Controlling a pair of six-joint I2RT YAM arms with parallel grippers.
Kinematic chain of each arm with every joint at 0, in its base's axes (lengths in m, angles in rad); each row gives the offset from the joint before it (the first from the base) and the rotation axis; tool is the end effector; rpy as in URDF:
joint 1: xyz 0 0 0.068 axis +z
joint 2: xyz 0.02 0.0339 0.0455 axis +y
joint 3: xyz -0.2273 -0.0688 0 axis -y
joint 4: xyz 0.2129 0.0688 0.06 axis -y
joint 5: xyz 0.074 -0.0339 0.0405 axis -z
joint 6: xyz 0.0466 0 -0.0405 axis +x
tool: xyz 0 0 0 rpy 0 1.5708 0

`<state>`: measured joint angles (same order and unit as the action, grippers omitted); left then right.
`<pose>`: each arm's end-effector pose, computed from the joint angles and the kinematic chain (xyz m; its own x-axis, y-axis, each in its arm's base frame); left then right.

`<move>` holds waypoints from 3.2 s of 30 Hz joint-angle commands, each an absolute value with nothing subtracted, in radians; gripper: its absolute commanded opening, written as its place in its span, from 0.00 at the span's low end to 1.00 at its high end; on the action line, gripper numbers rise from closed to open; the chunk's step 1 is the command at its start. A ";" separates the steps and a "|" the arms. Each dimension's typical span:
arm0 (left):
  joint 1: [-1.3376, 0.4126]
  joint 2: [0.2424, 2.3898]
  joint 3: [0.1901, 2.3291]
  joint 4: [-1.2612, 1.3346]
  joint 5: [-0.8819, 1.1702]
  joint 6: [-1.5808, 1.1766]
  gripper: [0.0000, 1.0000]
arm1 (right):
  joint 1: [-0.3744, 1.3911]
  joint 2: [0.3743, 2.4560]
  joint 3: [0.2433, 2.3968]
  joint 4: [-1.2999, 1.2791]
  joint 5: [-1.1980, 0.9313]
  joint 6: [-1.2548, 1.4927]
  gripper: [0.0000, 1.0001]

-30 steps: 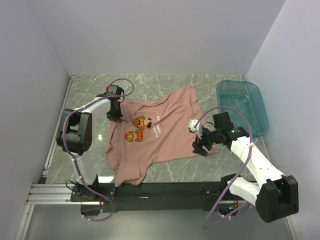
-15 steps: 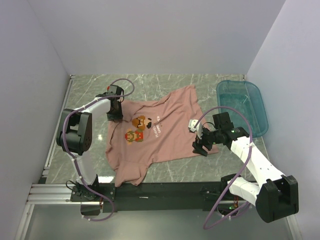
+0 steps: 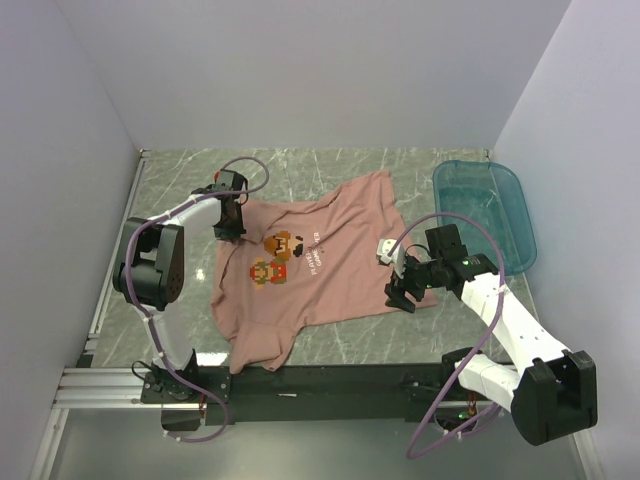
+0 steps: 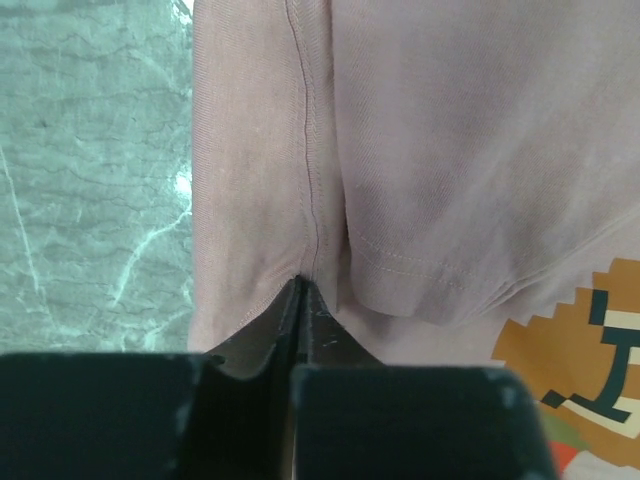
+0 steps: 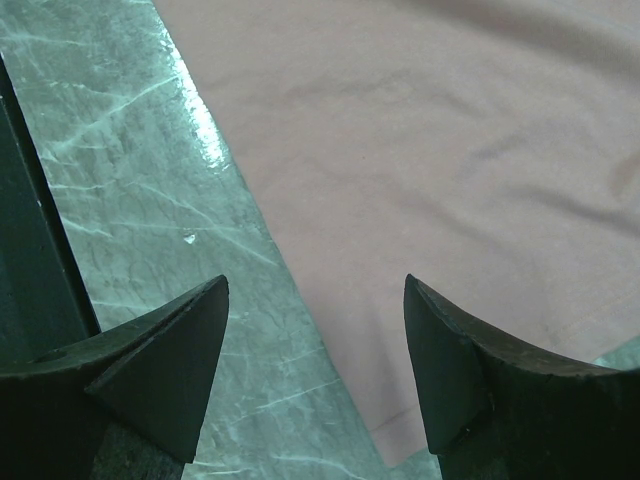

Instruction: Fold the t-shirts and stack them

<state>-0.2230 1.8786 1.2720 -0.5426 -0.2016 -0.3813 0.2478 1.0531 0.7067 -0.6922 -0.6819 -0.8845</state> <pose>0.3404 -0.0676 0.1489 -0.8768 -0.1750 -0.4478 -0.2042 0.9788 0.0173 0.1712 0.0736 0.2002 -0.1422 -0.6555 -0.7417 -0.9634 0.2637 -0.0484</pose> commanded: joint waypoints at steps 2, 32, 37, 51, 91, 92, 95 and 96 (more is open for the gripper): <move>-0.222 1.864 1.292 -0.529 -0.219 -0.370 0.01 | 0.239 1.035 0.732 -0.696 -0.703 -0.897 0.77; -0.169 1.755 1.252 -0.496 -0.195 -0.350 0.01 | 0.238 1.037 0.730 -0.698 -0.704 -0.900 0.77; -0.170 1.801 1.264 -0.506 -0.121 -0.334 0.27 | 0.238 1.039 0.732 -0.699 -0.704 -0.902 0.77; -0.198 1.911 1.313 -0.531 -0.092 -0.336 0.43 | 0.236 1.039 0.732 -0.699 -0.704 -0.900 0.77; 0.201 1.740 1.290 -0.396 0.074 -0.457 0.49 | 0.235 1.089 0.745 -0.693 -0.683 -0.879 0.77; 0.184 1.702 1.270 -0.390 0.084 -0.451 0.51 | 0.236 1.094 0.747 -0.695 -0.683 -0.879 0.77; 0.140 1.646 1.235 -0.367 0.161 -0.428 0.53 | 0.236 1.103 0.747 -0.687 -0.669 -0.876 0.77; 0.129 1.640 1.236 -0.370 0.194 -0.425 0.53 | 0.238 1.104 0.749 -0.680 -0.661 -0.856 0.77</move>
